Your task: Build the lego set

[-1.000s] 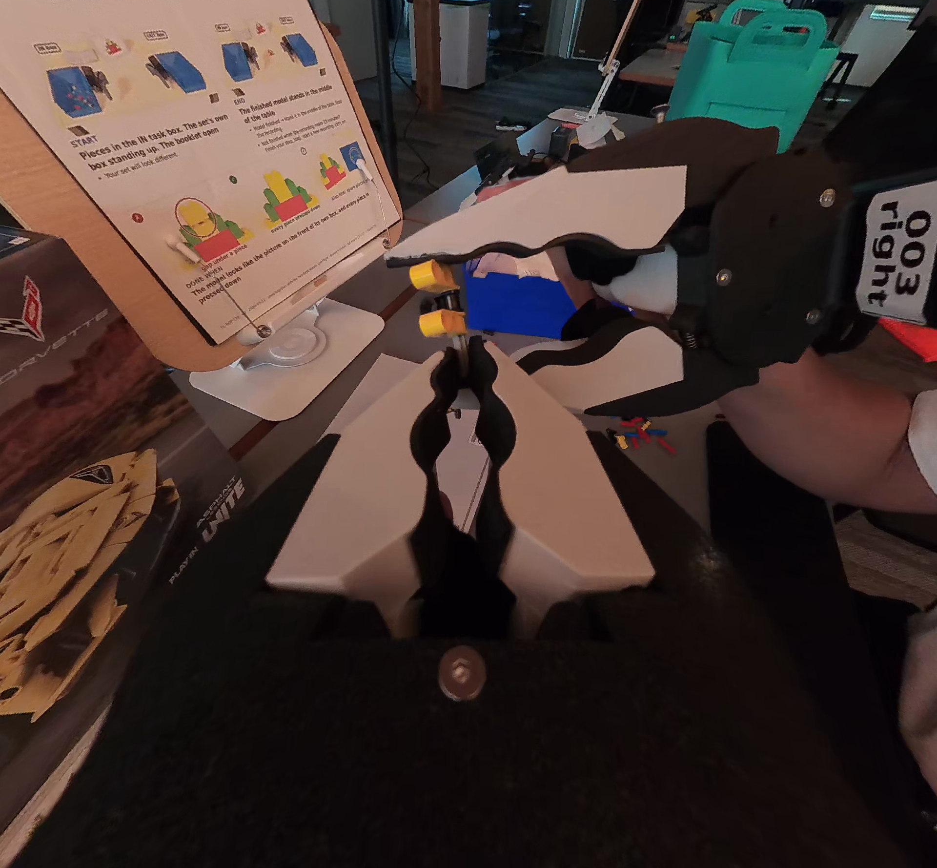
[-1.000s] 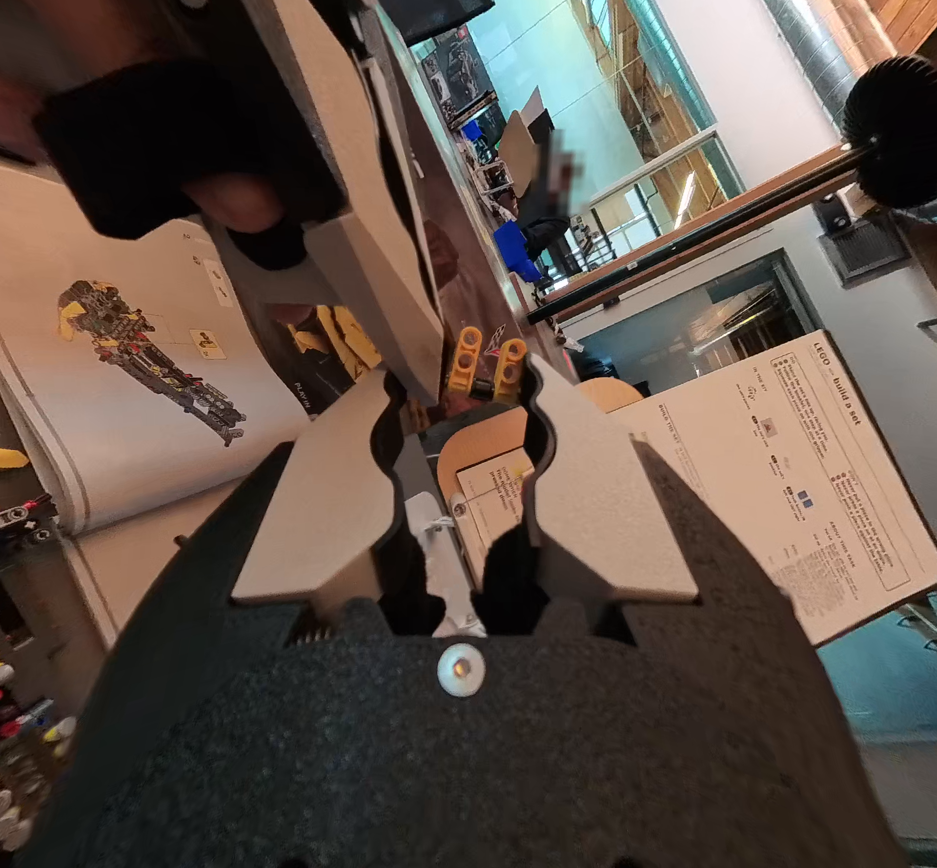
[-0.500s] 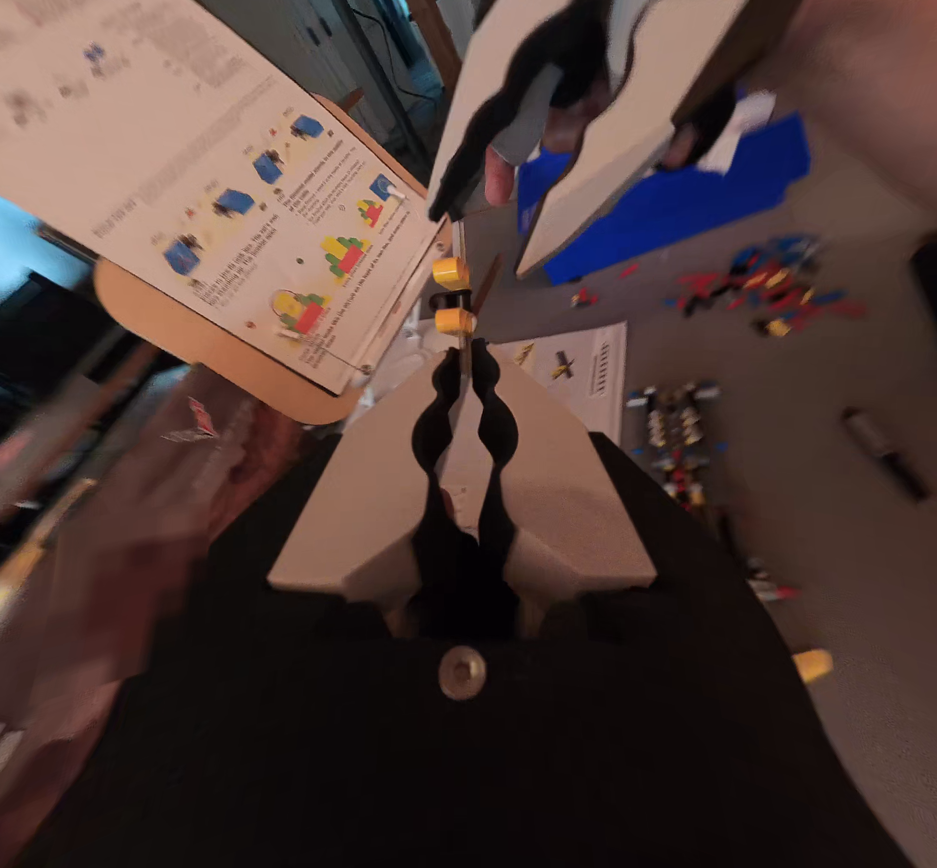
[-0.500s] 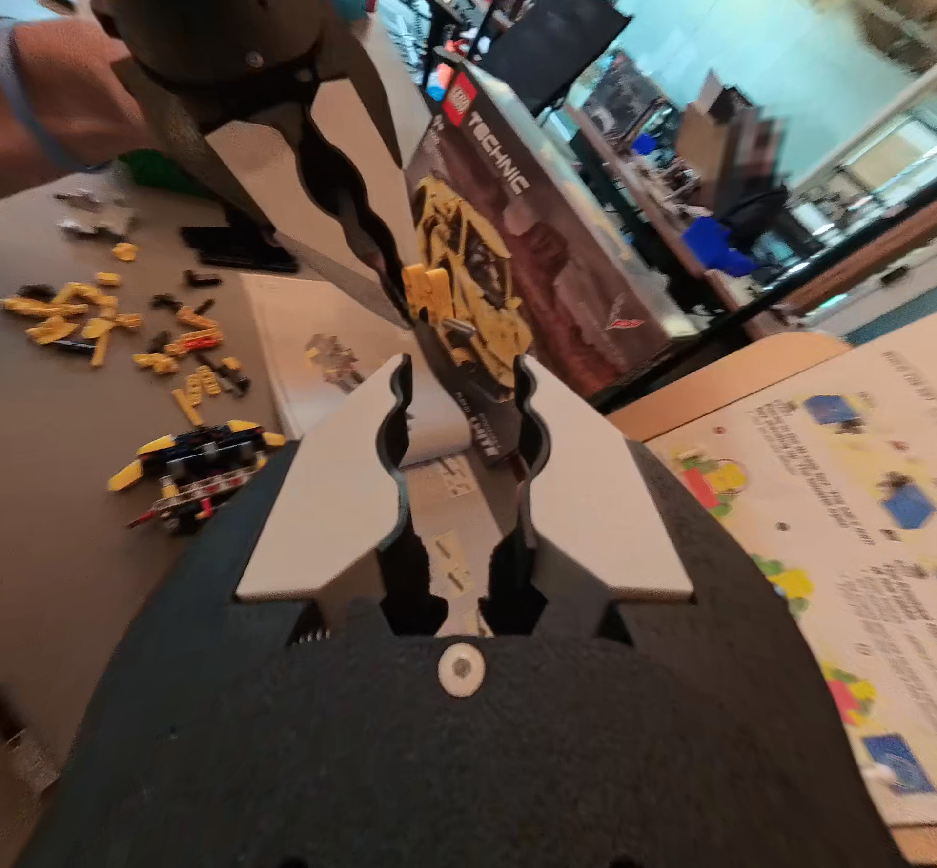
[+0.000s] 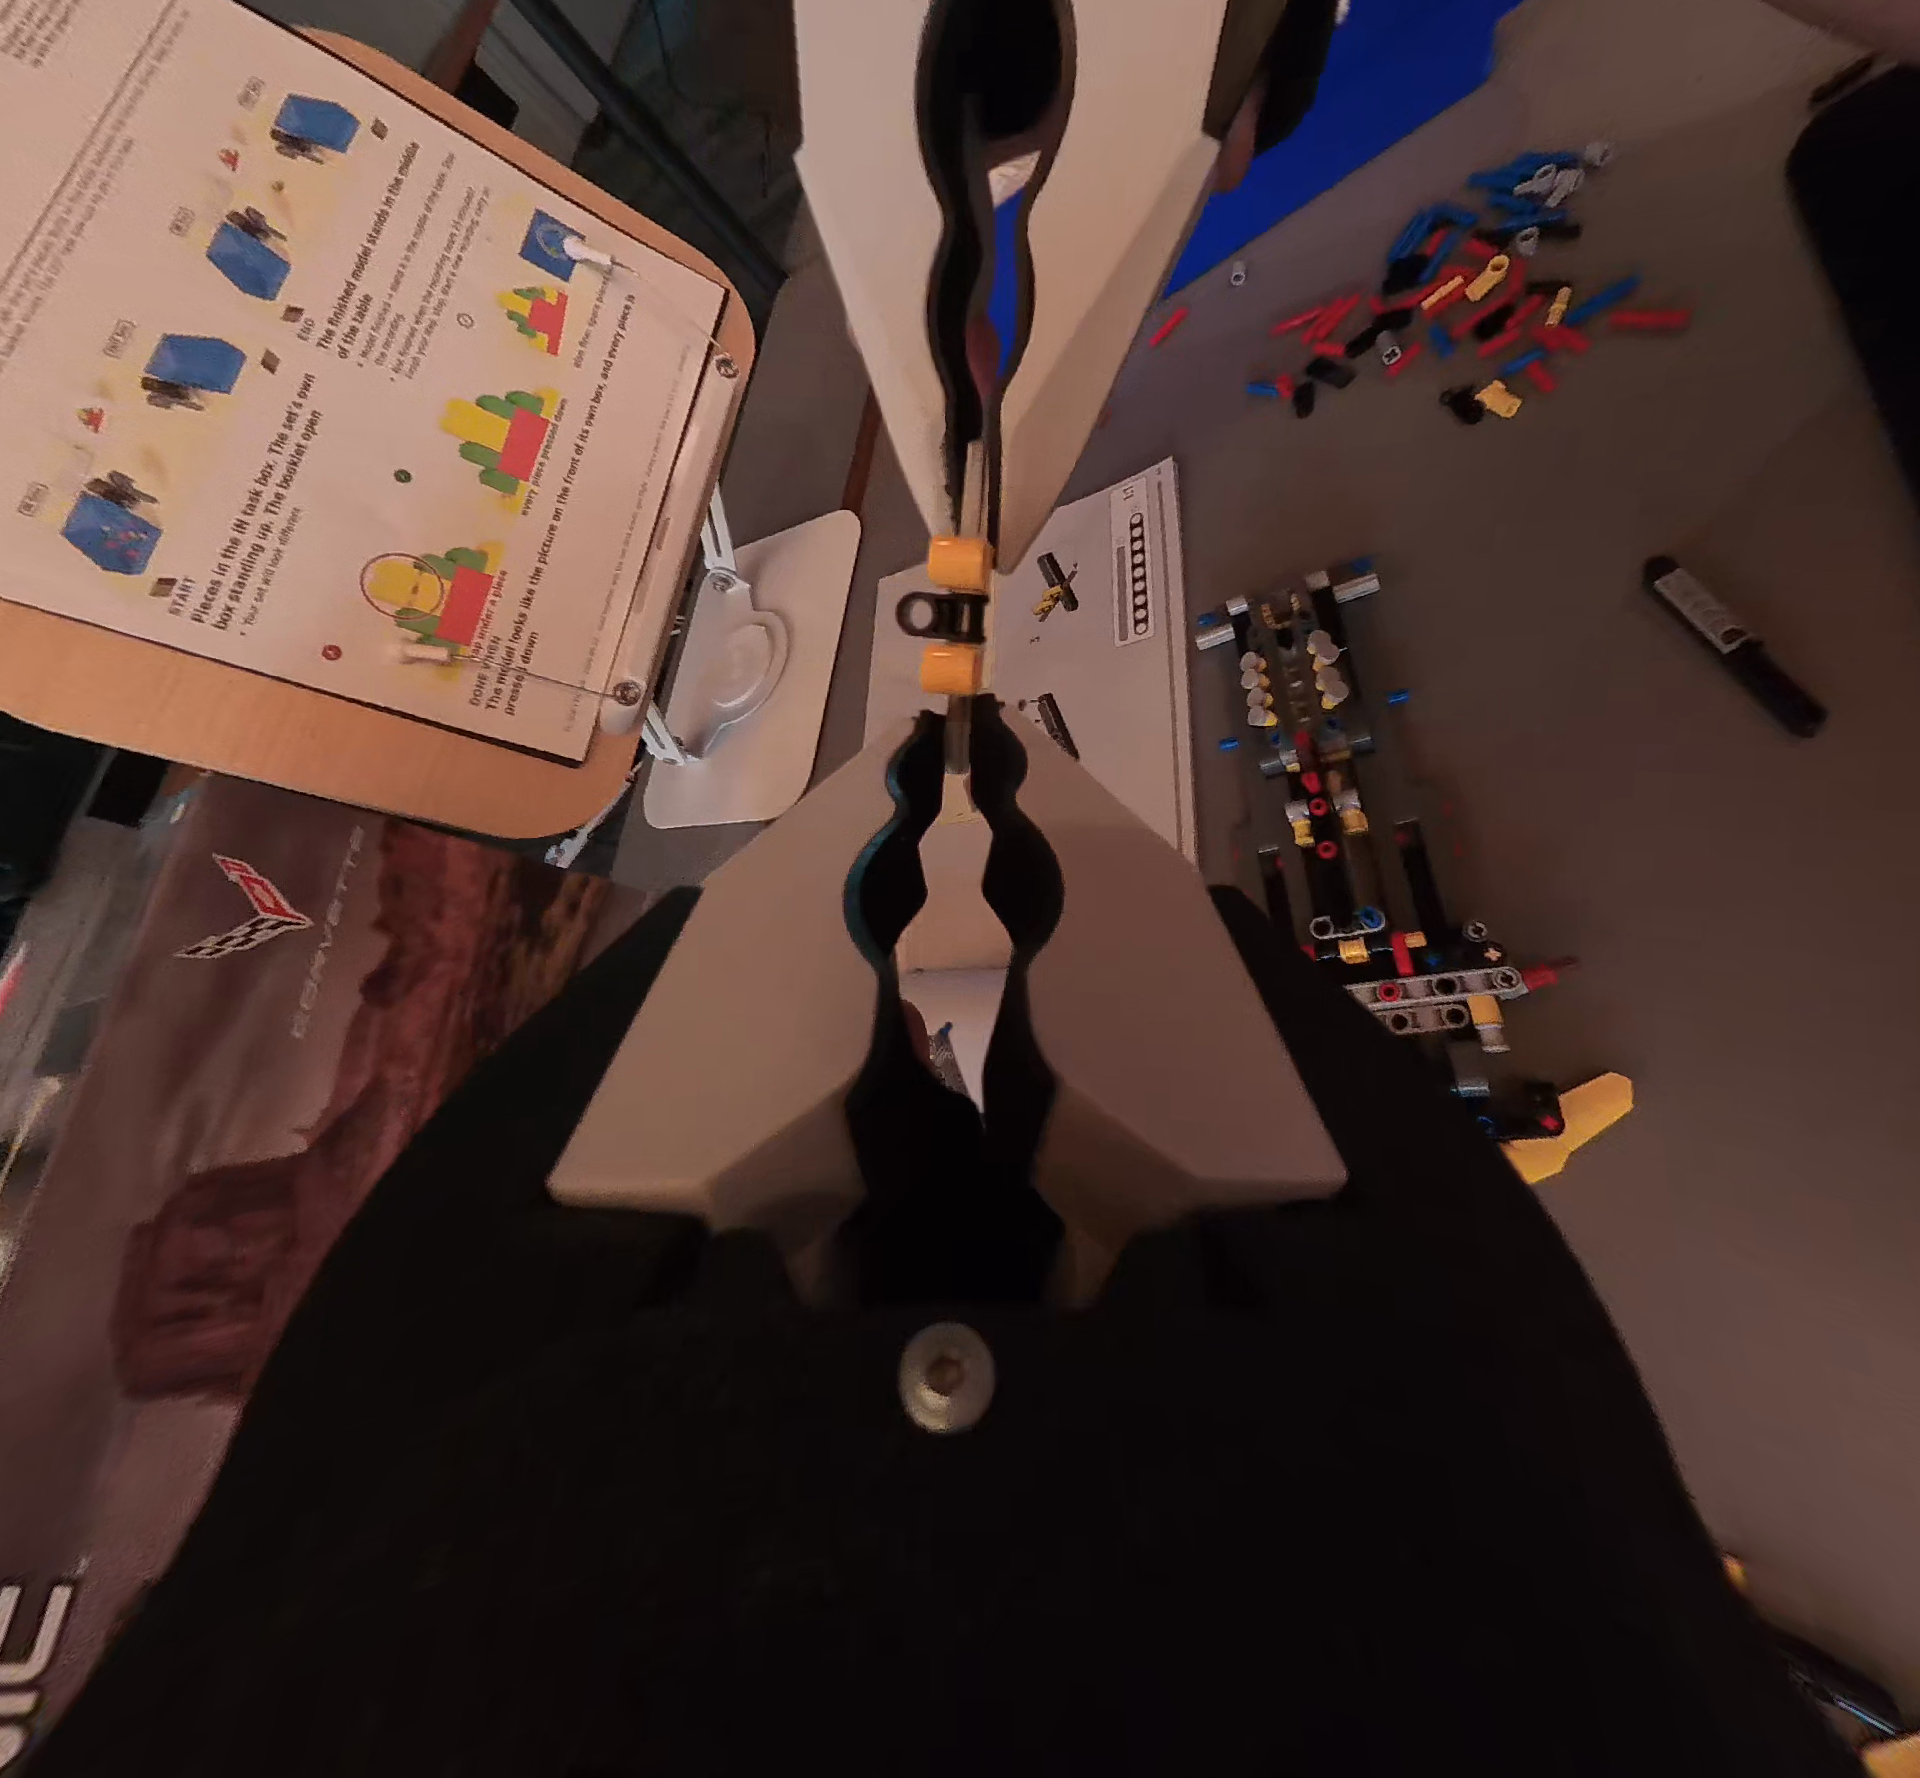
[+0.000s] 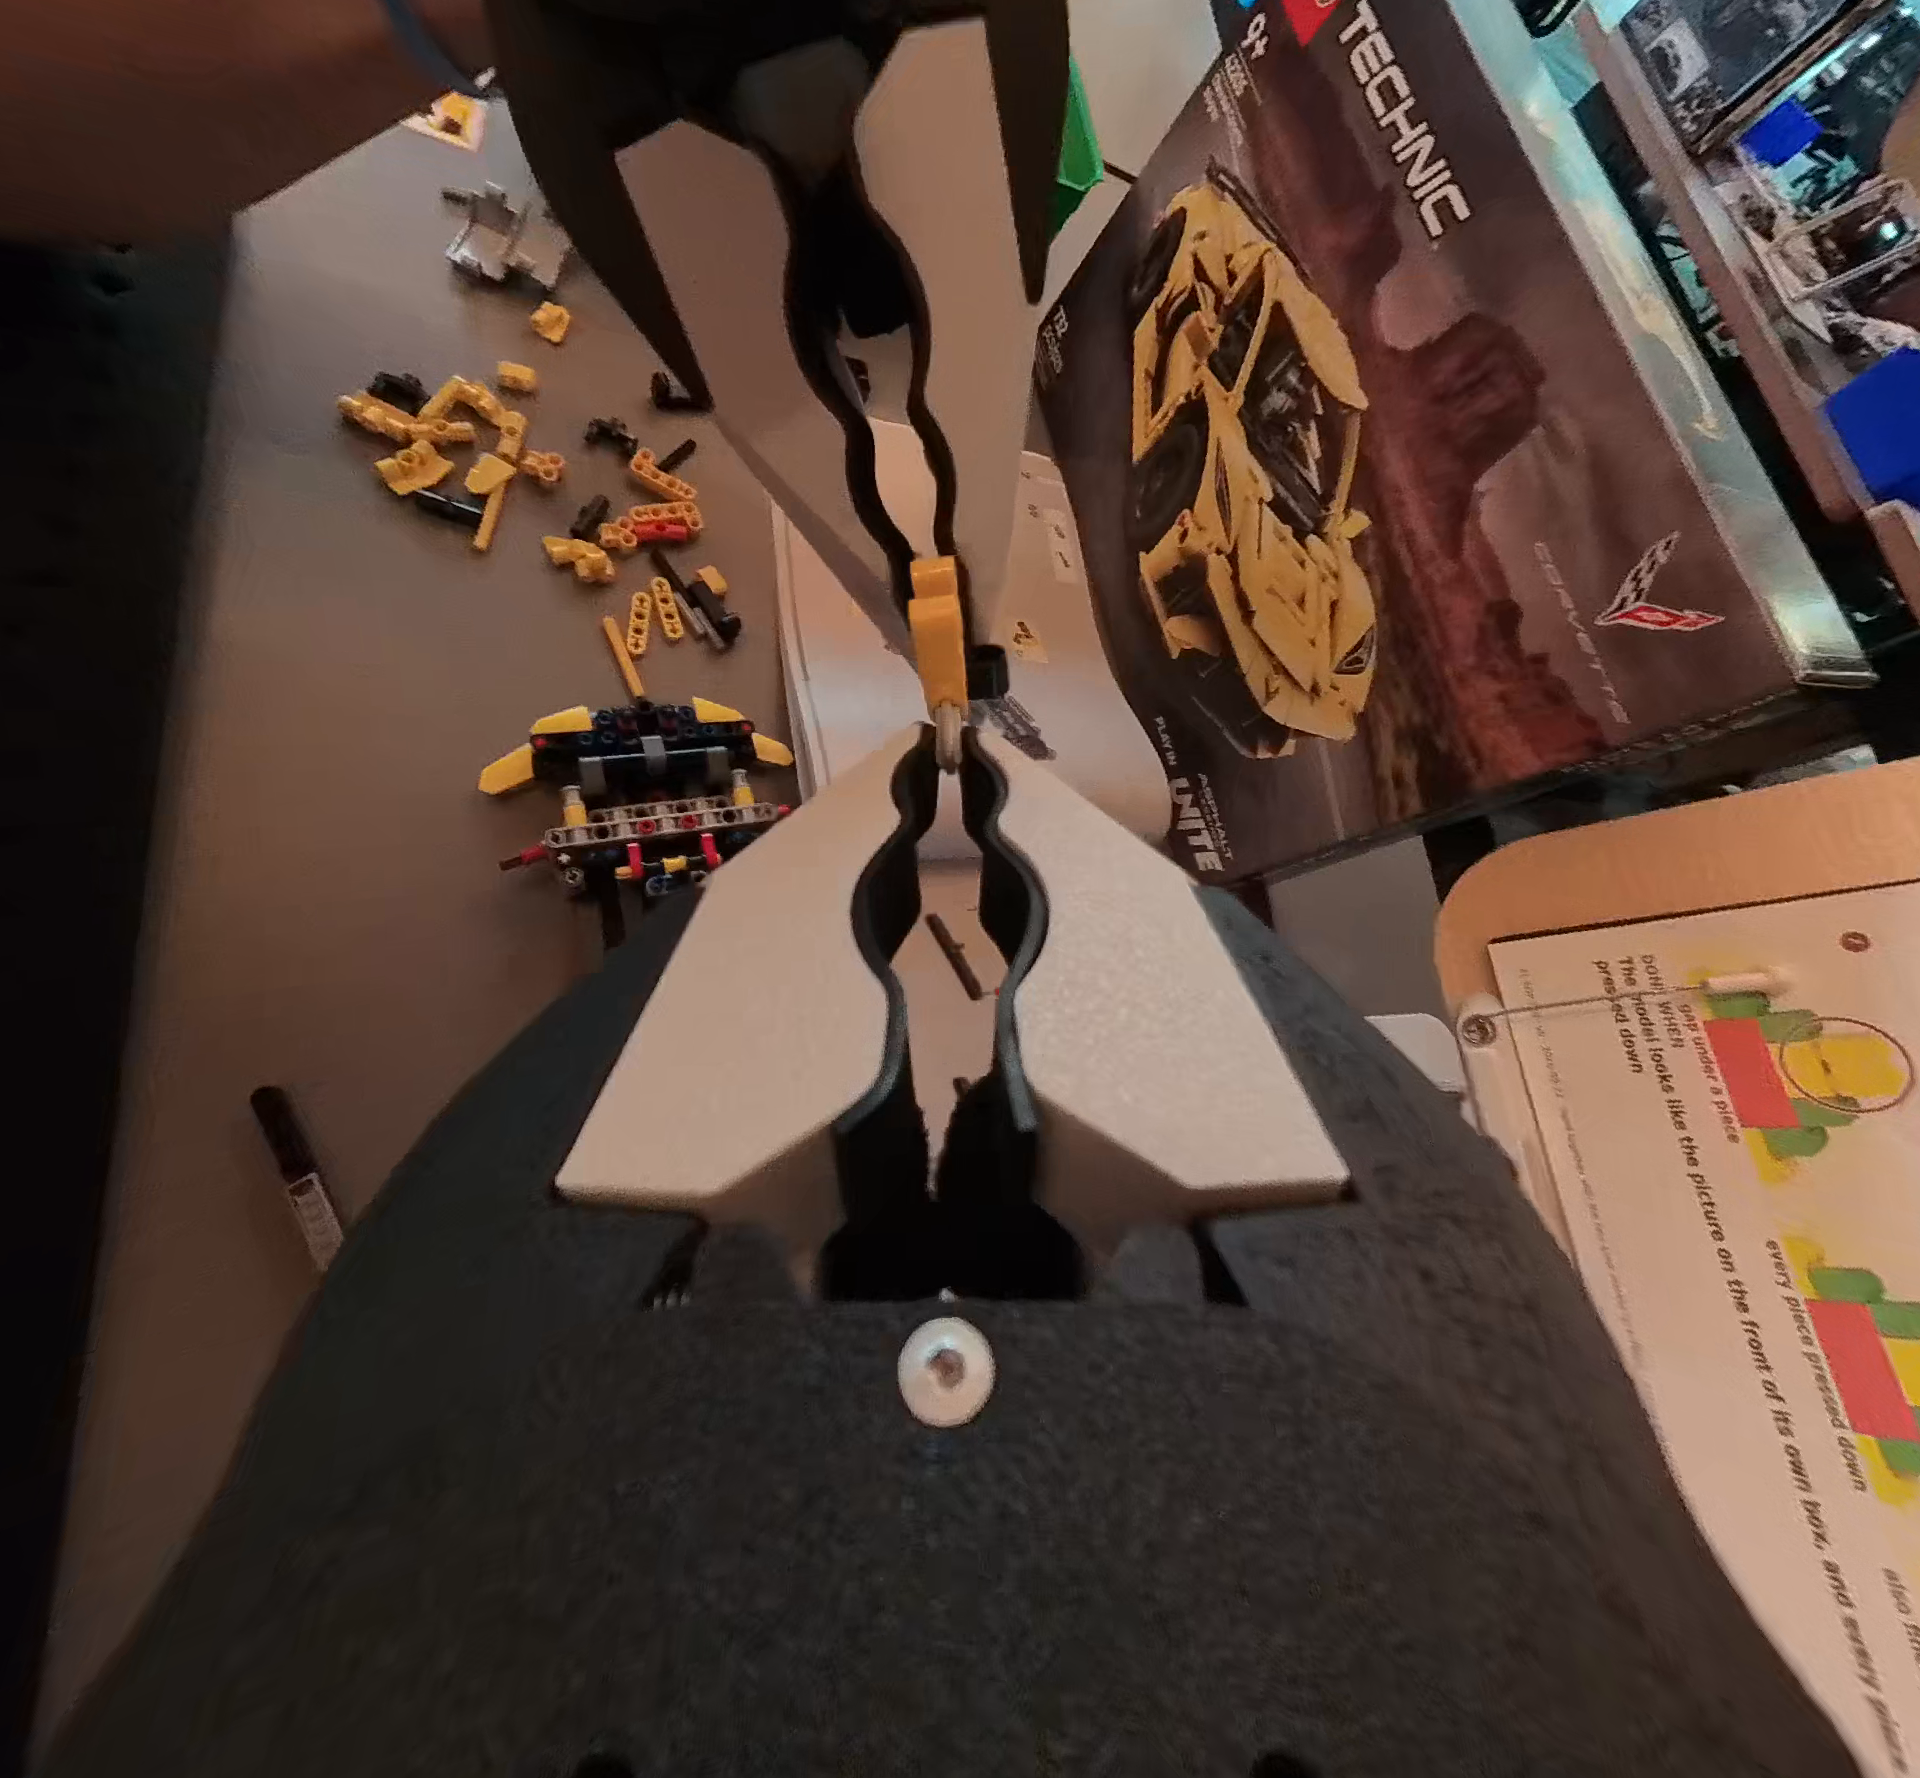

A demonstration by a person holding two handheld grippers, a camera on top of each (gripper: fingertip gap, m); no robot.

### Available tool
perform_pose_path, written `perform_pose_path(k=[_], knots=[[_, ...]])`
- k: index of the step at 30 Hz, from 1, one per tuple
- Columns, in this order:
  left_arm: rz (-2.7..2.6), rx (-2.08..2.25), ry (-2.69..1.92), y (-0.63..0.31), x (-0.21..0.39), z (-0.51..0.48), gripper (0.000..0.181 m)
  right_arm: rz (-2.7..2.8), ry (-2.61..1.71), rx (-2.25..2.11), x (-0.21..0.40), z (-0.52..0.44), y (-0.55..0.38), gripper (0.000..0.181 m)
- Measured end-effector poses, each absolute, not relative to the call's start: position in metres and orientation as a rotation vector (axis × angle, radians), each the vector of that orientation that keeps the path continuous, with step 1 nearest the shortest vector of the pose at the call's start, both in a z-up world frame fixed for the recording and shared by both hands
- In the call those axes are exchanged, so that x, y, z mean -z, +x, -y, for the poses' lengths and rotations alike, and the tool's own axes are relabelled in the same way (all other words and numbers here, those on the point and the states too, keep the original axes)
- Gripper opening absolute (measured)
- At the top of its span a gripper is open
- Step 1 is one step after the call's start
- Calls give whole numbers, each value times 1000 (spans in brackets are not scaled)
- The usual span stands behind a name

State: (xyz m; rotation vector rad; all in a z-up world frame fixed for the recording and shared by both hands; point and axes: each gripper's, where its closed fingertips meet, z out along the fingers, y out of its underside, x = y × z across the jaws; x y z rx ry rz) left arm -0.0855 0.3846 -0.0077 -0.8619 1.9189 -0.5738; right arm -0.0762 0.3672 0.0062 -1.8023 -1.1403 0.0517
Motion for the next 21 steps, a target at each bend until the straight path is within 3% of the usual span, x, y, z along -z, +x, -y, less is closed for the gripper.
perform_pose_path(k=[8, 11, 17, 21], knots=[[-1868, 664, -954, -82, 3, -381, 4, 1065, -1862, -127, -7, -363, -63, 3], [-1844, 712, -1045, -81, 2, -387, 14, 957, -1888, -91, -9, -363, -39, 3], [-1711, 872, -1110, -70, -13, -392, 14, 487, -1955, -163, 17, -350, 17, 3], [-1710, 922, -1230, -52, 8, -392, 19, 21, -1869, -360, 49, -312, 15, 3]])
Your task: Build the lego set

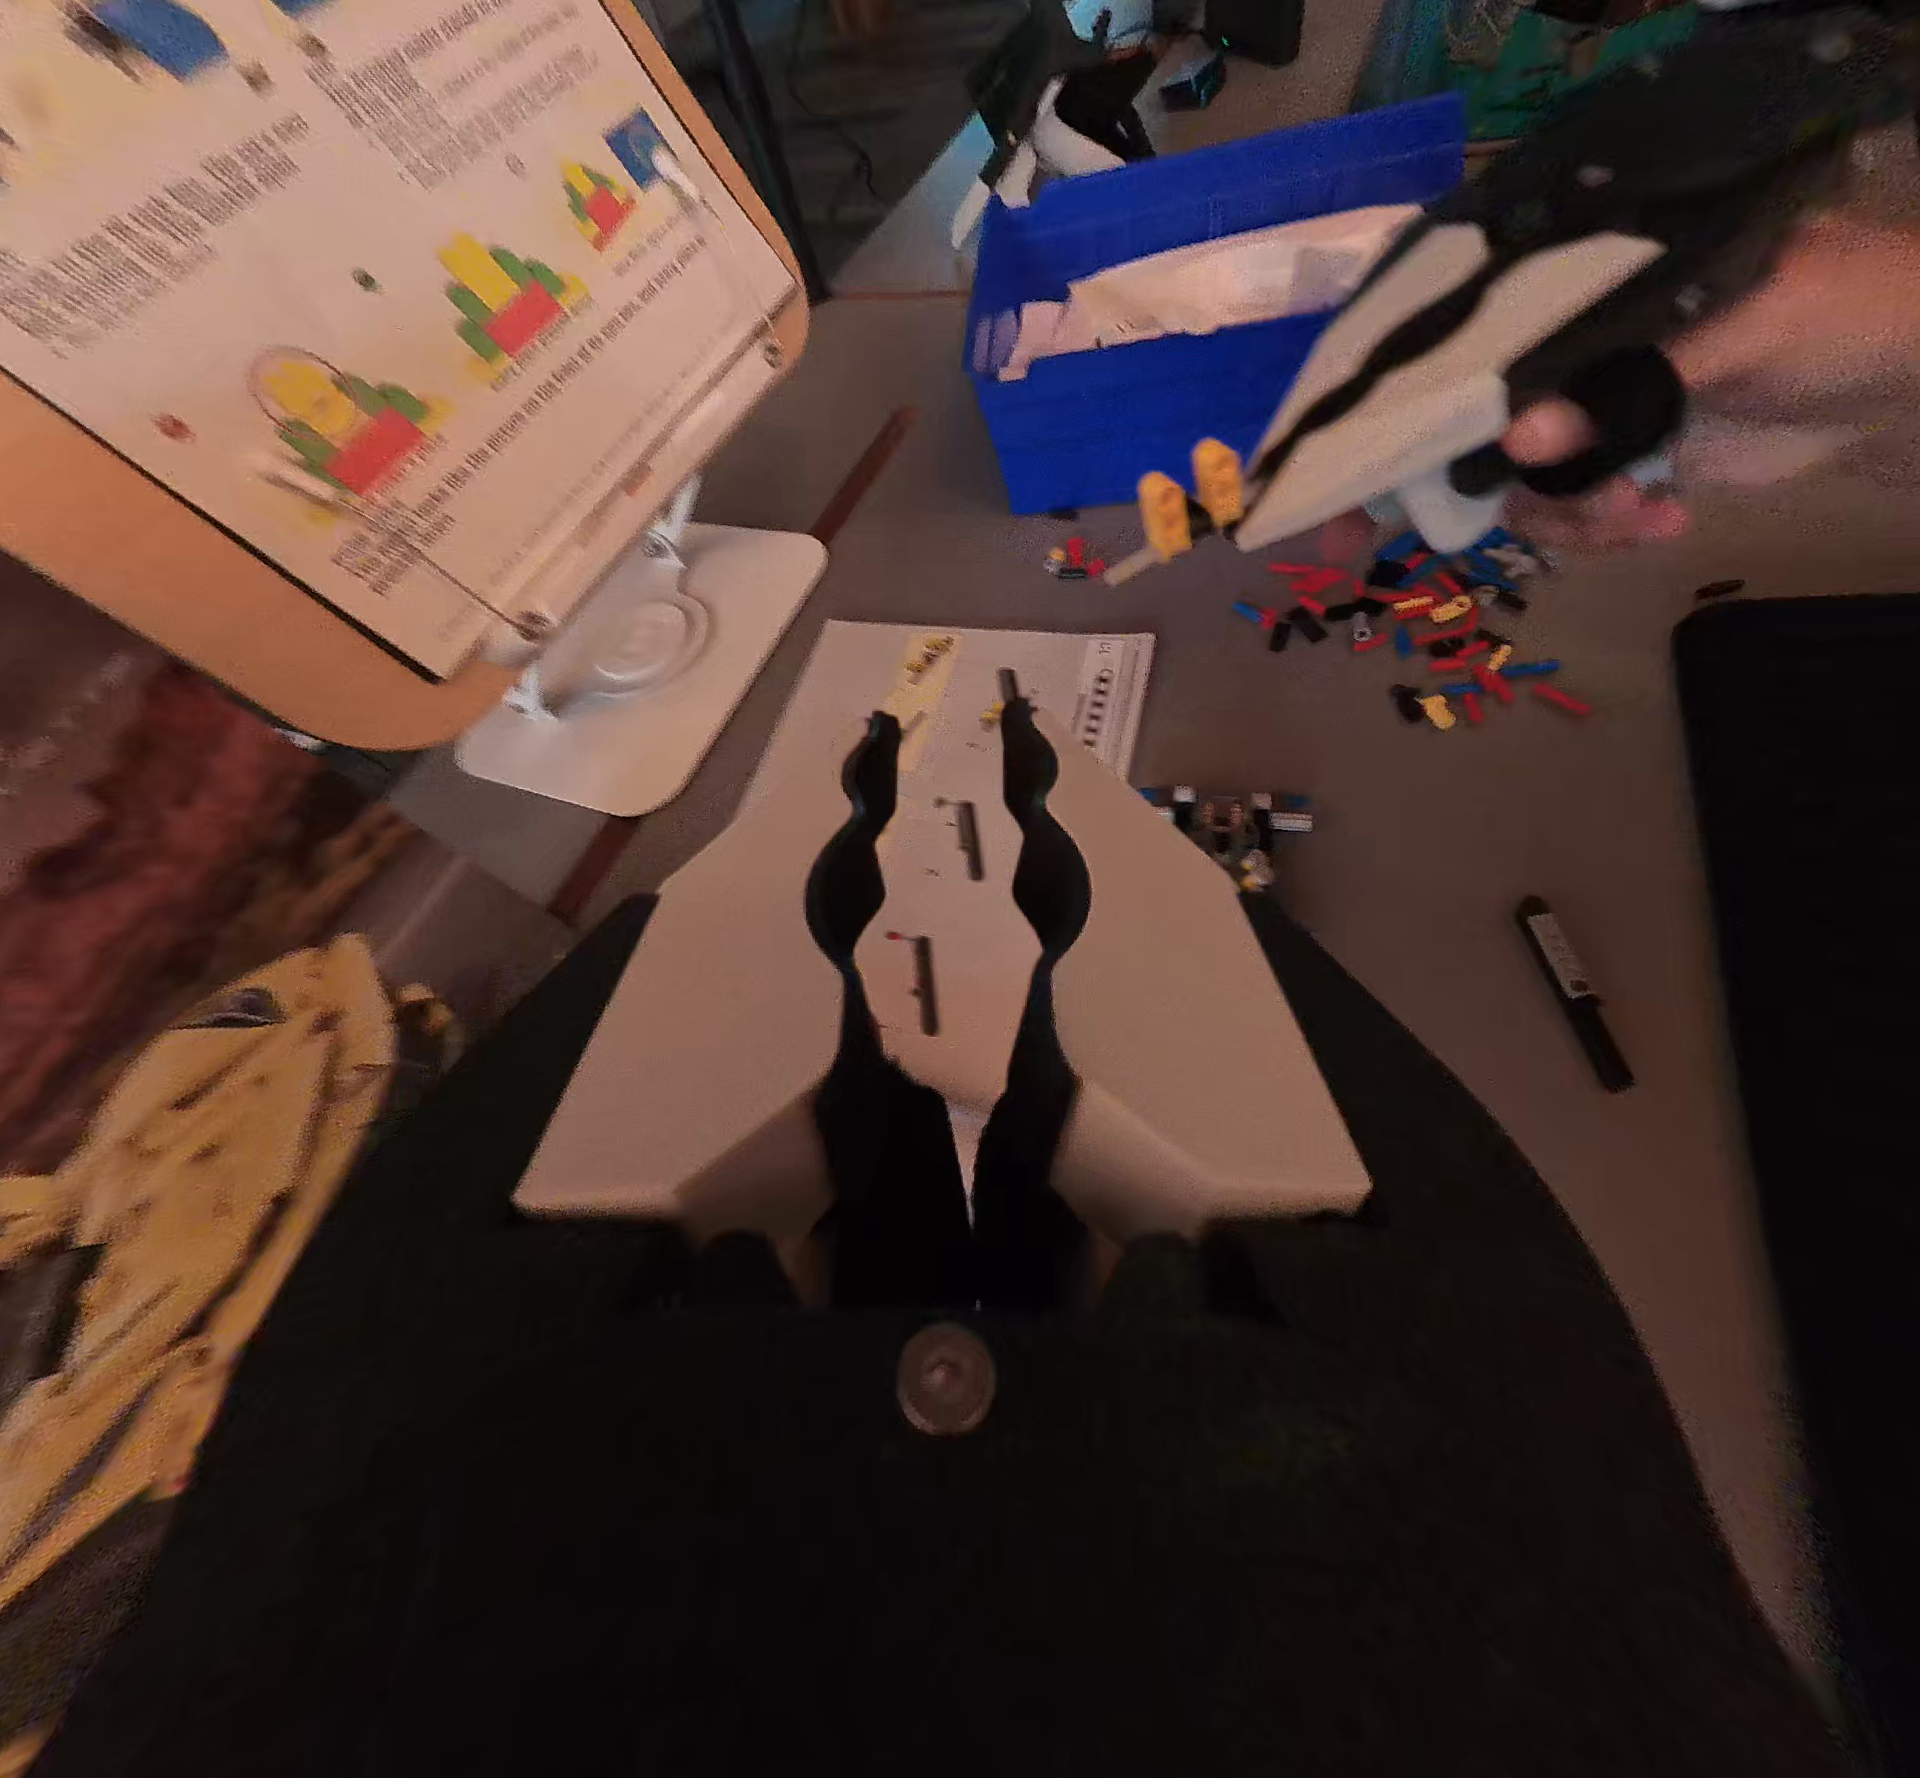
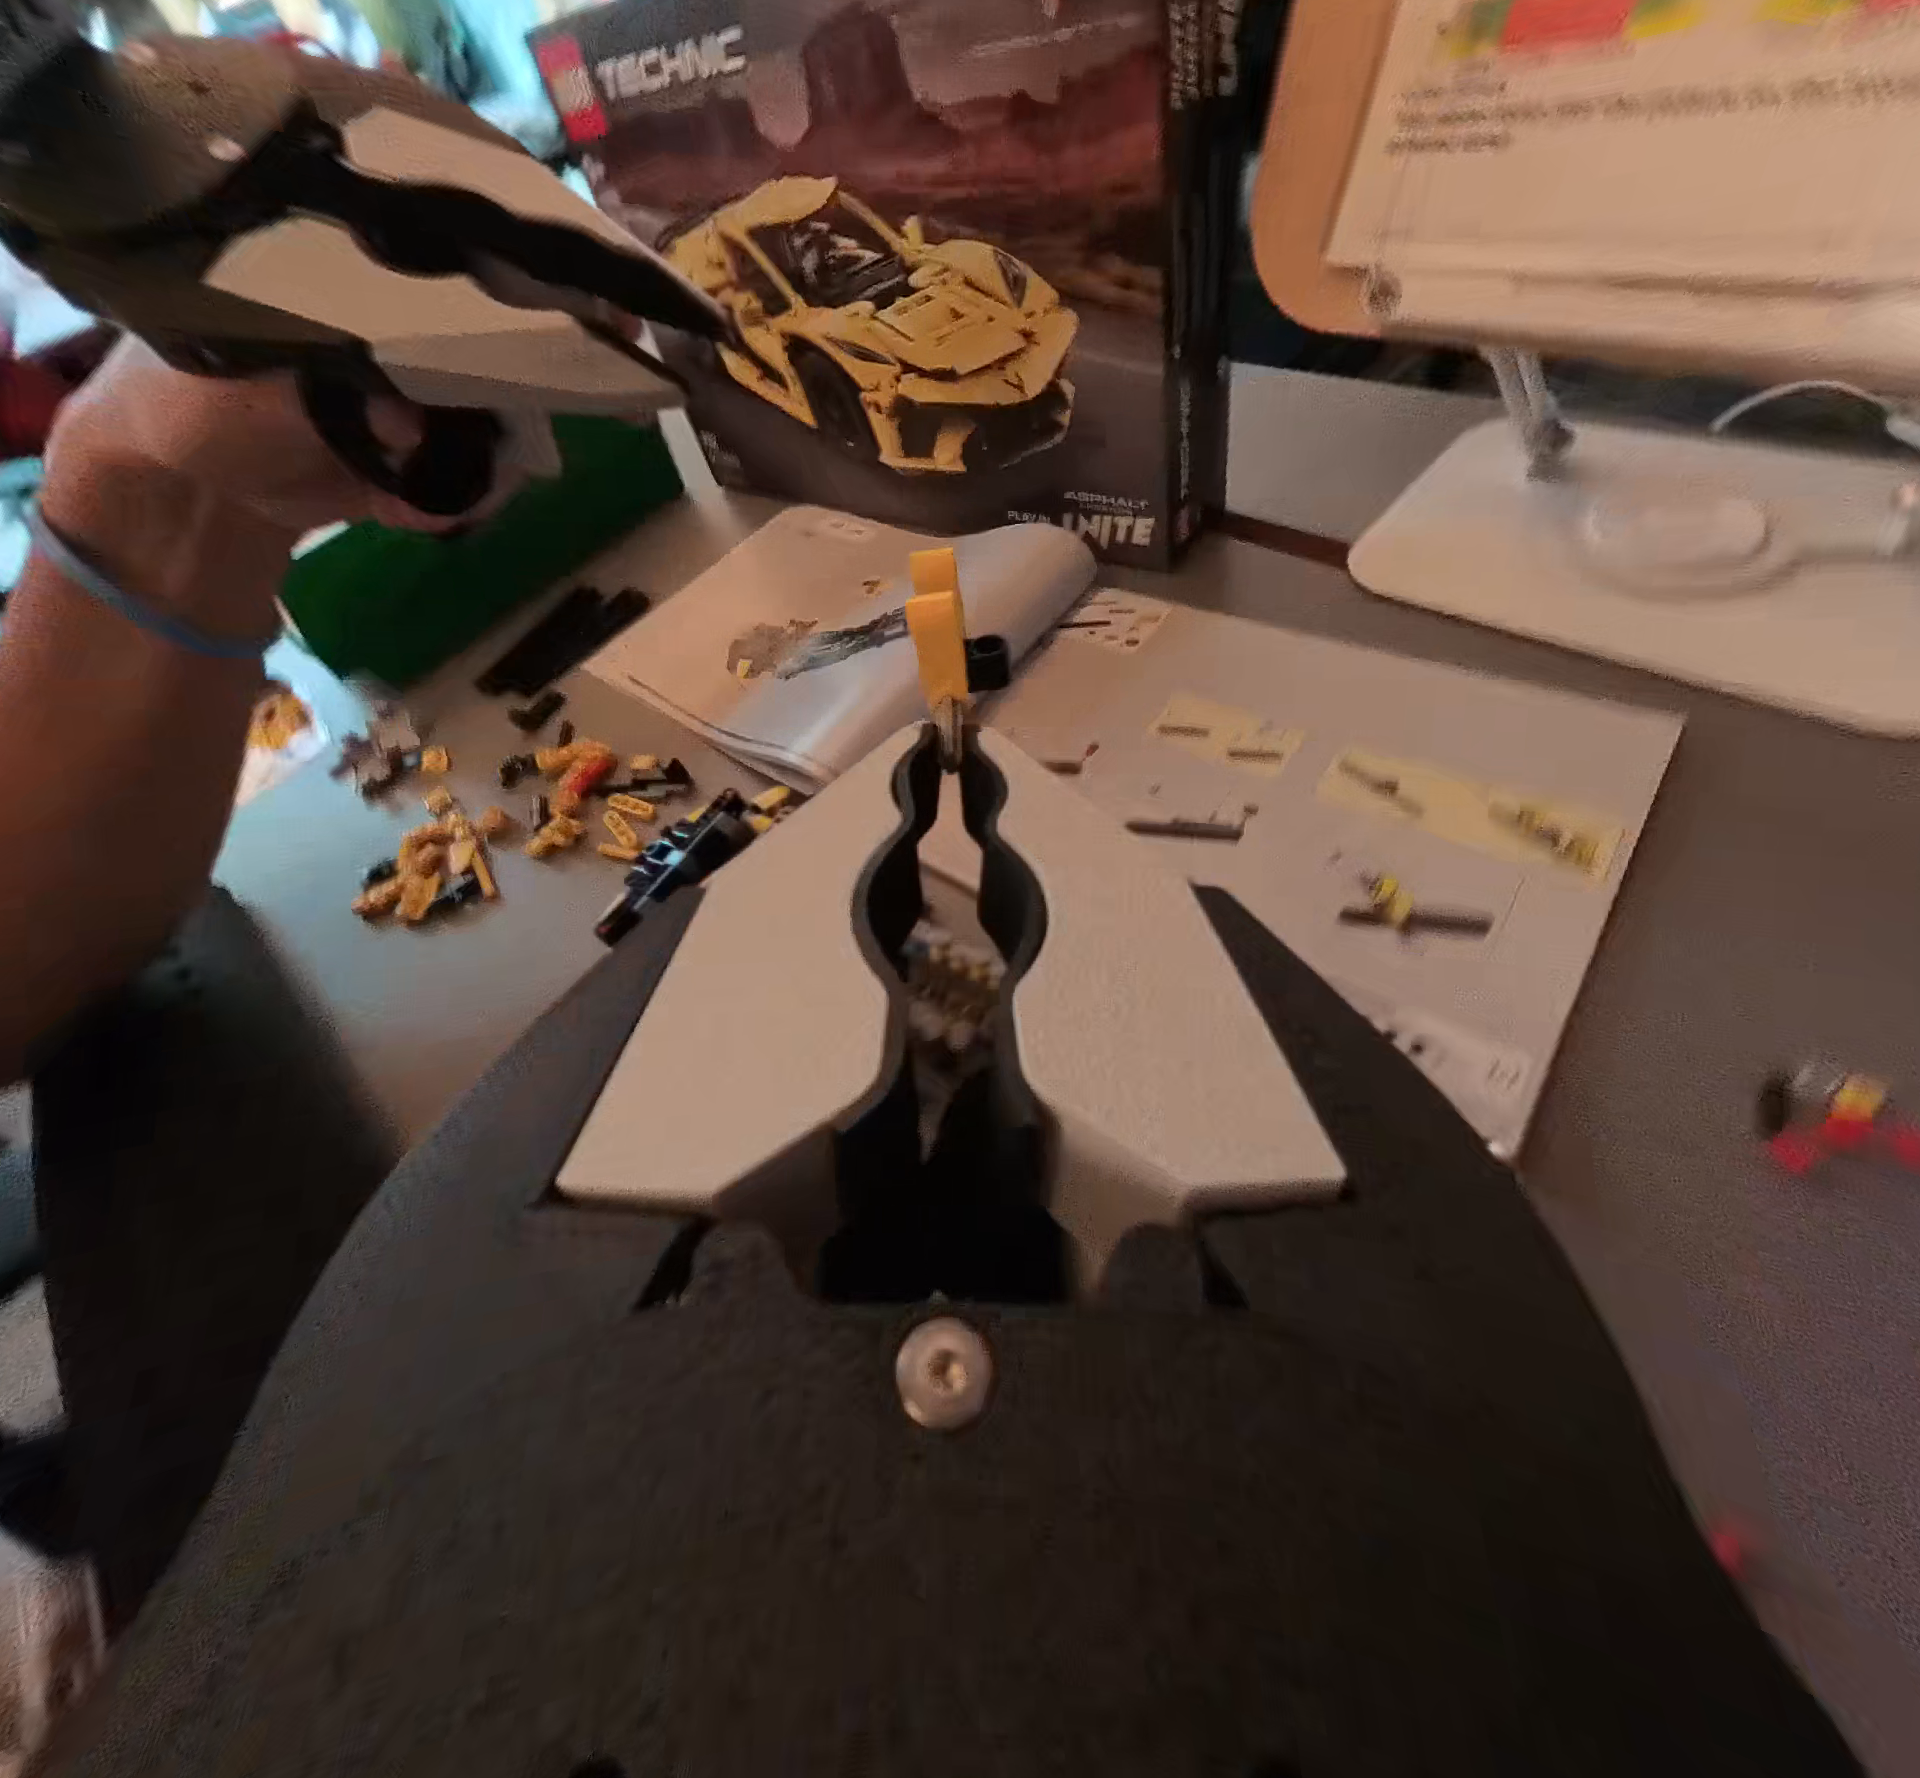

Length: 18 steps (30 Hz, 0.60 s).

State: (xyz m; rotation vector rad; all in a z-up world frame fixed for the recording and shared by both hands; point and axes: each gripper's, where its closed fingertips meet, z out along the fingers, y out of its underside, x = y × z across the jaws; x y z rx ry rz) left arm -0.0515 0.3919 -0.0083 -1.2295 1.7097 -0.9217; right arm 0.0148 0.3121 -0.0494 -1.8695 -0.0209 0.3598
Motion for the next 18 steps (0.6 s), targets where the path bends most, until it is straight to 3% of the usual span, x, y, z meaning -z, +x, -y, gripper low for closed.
perform_pose_path(k=[8, 14, 18], knots=[[-2022, 1121, -1303, -45, 70, -313, 25, -156, -1791, -238, 78, -272, -30, 2], [-1715, 1356, -1577, -48, 72, -300, 24, -278, -1667, -319, 70, -265, -35, 2], [-1502, 1854, -1672, -52, 67, -280, 29, -268, -1596, -536, 65, -266, -58, 3]])
